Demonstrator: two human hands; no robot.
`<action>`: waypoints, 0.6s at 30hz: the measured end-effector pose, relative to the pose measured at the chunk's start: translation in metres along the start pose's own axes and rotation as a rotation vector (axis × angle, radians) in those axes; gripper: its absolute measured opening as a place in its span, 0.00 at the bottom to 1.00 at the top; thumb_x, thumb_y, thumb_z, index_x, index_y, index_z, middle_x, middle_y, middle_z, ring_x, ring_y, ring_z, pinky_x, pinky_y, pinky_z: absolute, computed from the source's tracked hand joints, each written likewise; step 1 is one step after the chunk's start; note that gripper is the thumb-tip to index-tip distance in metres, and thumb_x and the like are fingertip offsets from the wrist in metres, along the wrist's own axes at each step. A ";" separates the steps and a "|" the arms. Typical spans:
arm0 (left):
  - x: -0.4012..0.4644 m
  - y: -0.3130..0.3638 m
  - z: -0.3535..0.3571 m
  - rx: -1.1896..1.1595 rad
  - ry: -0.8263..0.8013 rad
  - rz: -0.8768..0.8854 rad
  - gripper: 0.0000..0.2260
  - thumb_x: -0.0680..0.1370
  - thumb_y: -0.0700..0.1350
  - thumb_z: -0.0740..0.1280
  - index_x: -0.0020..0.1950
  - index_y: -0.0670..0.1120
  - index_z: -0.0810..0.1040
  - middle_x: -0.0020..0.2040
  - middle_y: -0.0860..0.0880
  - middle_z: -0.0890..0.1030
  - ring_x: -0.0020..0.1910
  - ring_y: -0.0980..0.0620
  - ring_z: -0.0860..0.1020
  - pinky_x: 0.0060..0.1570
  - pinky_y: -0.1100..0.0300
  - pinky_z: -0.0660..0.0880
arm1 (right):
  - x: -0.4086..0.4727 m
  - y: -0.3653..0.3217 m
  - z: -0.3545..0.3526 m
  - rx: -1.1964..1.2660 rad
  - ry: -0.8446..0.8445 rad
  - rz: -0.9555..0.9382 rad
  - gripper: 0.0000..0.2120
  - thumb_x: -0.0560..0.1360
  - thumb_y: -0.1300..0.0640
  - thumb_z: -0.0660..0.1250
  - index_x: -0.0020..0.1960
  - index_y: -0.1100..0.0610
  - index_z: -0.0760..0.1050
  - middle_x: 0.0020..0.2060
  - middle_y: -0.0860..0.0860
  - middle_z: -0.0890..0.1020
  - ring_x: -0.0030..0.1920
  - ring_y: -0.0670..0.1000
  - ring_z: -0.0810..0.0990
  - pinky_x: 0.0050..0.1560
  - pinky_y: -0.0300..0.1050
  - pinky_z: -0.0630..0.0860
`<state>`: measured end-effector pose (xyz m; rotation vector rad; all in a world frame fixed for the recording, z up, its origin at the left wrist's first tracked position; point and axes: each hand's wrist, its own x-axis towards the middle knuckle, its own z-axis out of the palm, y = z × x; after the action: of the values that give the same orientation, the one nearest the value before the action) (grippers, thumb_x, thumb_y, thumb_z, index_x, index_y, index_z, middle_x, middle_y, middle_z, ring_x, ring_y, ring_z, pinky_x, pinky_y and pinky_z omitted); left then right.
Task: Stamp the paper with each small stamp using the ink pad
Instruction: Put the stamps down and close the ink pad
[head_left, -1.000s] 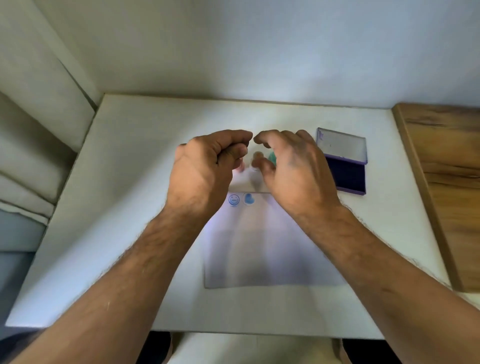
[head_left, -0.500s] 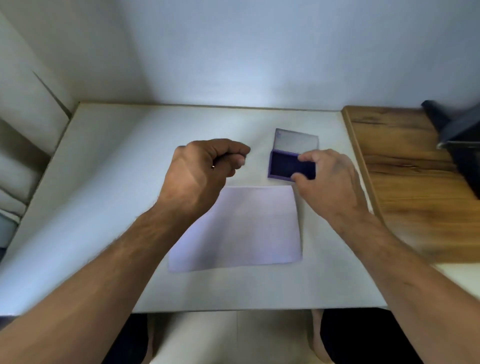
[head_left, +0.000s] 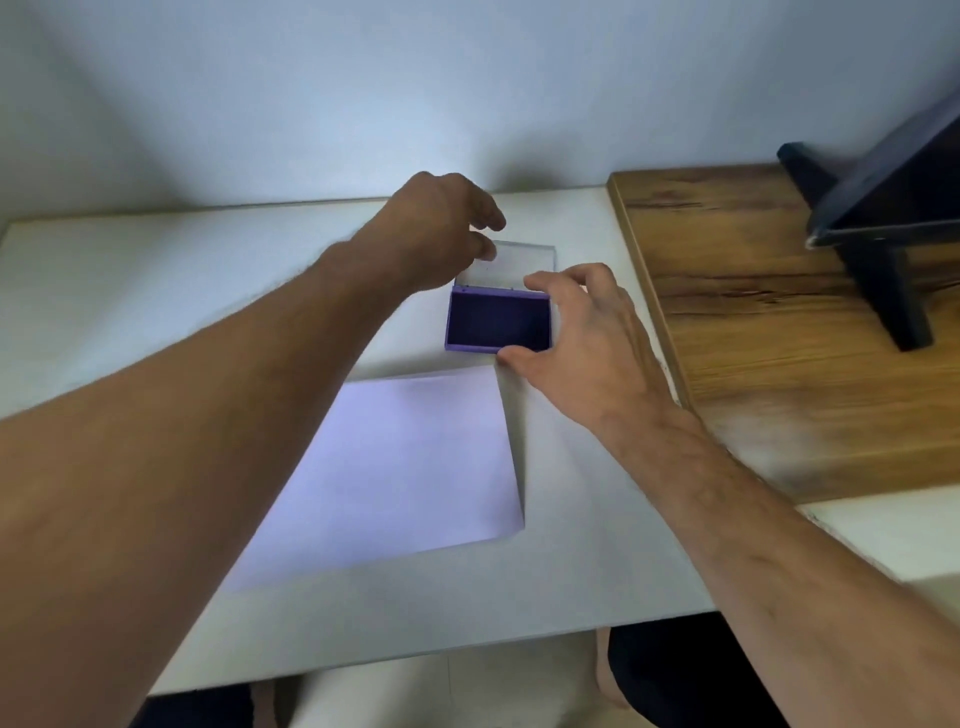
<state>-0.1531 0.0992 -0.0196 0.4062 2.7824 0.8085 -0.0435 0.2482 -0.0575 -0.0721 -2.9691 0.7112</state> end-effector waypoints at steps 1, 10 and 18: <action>0.006 -0.001 0.002 0.073 -0.022 0.019 0.16 0.75 0.45 0.72 0.62 0.52 0.80 0.59 0.51 0.82 0.56 0.51 0.80 0.57 0.58 0.75 | 0.001 0.000 0.000 -0.003 -0.011 -0.001 0.36 0.66 0.44 0.75 0.70 0.48 0.67 0.66 0.51 0.68 0.64 0.54 0.69 0.57 0.44 0.73; 0.021 0.010 0.007 0.389 -0.084 0.098 0.21 0.70 0.43 0.76 0.63 0.47 0.79 0.59 0.47 0.81 0.60 0.46 0.77 0.56 0.54 0.74 | 0.005 0.001 0.005 -0.007 -0.062 0.005 0.38 0.66 0.41 0.74 0.72 0.46 0.64 0.69 0.52 0.66 0.67 0.56 0.64 0.58 0.51 0.75; 0.032 0.009 0.005 0.382 -0.200 0.070 0.20 0.73 0.45 0.75 0.63 0.47 0.77 0.63 0.47 0.78 0.62 0.45 0.74 0.56 0.55 0.70 | 0.012 -0.002 0.000 -0.011 -0.132 0.026 0.37 0.66 0.41 0.74 0.71 0.45 0.66 0.70 0.52 0.63 0.67 0.56 0.63 0.59 0.48 0.73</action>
<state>-0.1802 0.1189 -0.0229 0.6142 2.7363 0.2254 -0.0555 0.2469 -0.0556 -0.0678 -3.1030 0.7298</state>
